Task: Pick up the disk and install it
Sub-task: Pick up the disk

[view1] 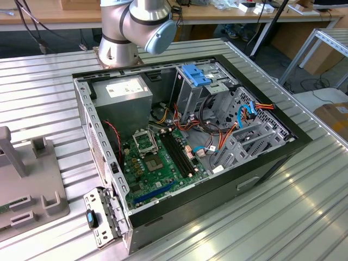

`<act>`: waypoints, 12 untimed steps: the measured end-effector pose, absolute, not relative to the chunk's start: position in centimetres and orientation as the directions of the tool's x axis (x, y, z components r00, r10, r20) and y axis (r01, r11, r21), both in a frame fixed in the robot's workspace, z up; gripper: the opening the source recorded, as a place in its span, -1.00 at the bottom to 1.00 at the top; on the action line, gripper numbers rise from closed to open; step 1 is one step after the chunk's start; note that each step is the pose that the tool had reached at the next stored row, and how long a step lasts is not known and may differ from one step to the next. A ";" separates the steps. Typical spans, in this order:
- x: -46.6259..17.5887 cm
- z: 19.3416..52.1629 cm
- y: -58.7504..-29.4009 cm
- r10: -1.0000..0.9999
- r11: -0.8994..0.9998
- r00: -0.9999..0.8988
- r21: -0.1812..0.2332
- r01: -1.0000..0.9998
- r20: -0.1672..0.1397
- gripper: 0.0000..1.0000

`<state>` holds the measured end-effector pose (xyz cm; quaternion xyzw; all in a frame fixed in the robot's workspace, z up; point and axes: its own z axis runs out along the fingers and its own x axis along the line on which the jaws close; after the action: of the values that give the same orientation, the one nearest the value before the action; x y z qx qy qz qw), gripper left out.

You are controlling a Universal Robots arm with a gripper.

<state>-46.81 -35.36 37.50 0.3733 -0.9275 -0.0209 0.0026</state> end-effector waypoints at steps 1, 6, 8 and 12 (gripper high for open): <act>-46.8 37.5 -35.4 -0.726 0.686 -0.687 0.041 -0.726 -0.011 -0.79; -46.8 37.5 -35.4 -0.792 0.609 -0.610 0.041 -0.792 -0.011 -0.79; -46.8 37.4 -35.4 -0.825 0.564 -0.565 0.041 -0.825 -0.011 -0.79; -46.8 37.4 -35.4 -0.852 0.522 -0.523 0.041 -0.852 -0.011 -0.79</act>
<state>-46.82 -35.36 37.43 0.4884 -0.8724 -0.0203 0.0053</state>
